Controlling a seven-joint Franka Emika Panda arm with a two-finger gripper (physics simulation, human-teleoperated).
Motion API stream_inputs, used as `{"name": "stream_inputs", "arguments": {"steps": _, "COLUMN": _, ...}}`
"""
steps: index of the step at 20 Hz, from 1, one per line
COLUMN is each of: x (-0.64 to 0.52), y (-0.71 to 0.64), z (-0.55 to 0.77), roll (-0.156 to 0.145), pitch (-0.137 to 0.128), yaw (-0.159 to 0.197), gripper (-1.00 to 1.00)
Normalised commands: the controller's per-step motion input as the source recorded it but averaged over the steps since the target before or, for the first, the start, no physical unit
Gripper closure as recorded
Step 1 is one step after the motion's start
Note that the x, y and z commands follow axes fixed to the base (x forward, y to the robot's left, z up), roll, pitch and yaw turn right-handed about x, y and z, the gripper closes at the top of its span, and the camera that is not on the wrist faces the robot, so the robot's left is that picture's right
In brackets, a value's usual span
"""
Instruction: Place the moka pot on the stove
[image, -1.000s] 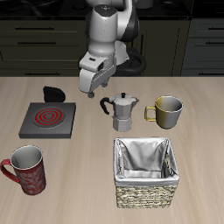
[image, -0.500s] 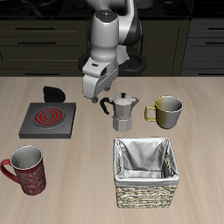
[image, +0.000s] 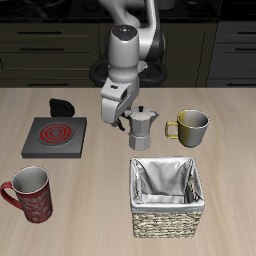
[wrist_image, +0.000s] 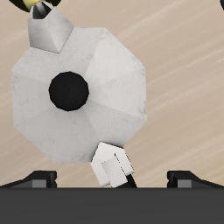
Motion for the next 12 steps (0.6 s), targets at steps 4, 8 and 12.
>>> {"name": "stream_inputs", "arguments": {"steps": 4, "x": -0.05, "y": 0.11, "z": -0.26, "roll": 0.044, "pitch": 0.052, "yaw": 0.028, "gripper": 1.0}}
{"name": "stream_inputs", "arguments": {"steps": 8, "x": -0.01, "y": -0.08, "z": -0.02, "roll": 0.001, "pitch": 0.008, "yaw": 0.006, "gripper": 1.0}}
{"name": "stream_inputs", "arguments": {"steps": 12, "x": -0.03, "y": -0.1, "z": 0.1, "roll": -0.008, "pitch": -0.009, "yaw": -0.023, "gripper": 1.0}}
